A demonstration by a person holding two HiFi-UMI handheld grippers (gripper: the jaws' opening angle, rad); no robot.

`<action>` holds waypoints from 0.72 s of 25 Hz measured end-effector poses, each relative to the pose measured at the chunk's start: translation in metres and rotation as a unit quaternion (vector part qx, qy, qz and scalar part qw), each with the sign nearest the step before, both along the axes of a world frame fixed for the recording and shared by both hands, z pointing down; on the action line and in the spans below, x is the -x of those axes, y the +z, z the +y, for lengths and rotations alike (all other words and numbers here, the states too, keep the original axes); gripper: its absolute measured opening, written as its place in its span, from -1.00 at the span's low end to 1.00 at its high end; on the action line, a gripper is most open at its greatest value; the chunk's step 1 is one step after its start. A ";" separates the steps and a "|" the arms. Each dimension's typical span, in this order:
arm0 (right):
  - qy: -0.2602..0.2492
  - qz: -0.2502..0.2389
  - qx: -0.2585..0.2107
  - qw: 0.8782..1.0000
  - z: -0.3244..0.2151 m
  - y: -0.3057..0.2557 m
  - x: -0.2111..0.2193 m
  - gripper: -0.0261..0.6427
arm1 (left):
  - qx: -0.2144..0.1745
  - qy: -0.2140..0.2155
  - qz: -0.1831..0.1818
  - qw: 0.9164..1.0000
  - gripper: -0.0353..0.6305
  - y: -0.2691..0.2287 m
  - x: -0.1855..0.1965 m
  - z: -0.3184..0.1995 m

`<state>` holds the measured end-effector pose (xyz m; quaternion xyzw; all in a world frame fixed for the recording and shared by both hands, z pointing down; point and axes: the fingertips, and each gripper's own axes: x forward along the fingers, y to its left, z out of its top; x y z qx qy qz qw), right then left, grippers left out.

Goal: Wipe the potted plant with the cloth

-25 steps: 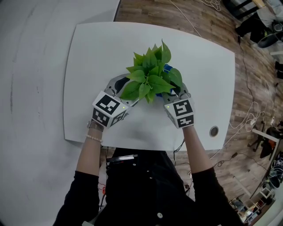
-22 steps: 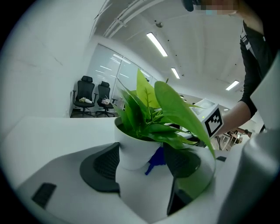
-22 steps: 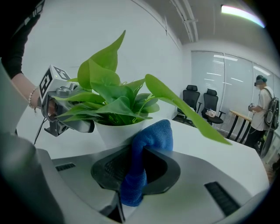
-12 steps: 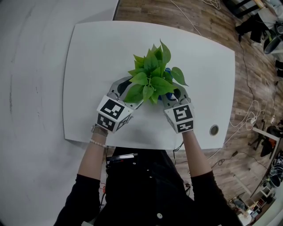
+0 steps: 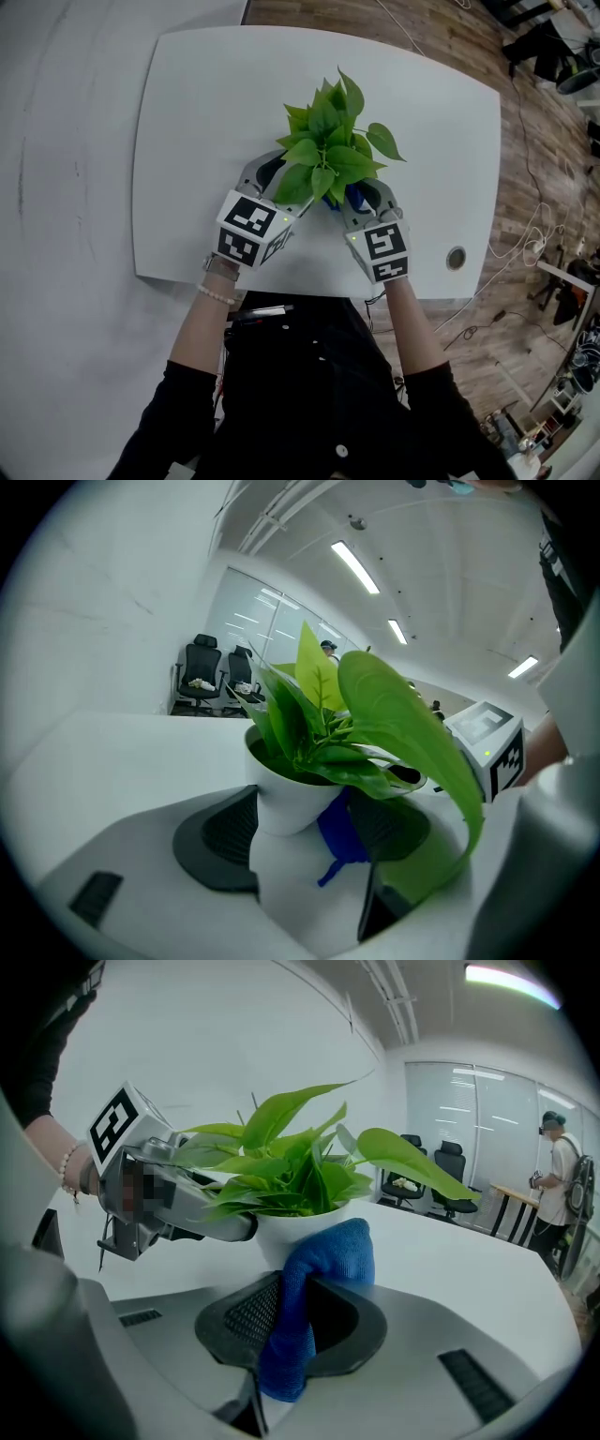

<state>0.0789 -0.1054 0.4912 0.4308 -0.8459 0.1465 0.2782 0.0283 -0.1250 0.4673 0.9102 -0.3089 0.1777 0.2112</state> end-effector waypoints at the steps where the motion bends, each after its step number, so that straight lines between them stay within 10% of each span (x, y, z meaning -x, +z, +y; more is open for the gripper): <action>1: -0.003 0.000 0.001 1.000 0.003 -0.001 0.002 -0.64 | 0.003 -0.004 0.000 1.000 0.05 0.000 -0.001 0.001; 18: -0.019 -0.022 0.015 0.999 0.036 -0.003 0.021 -0.64 | 0.019 -0.032 0.009 0.999 0.05 -0.001 -0.009 0.020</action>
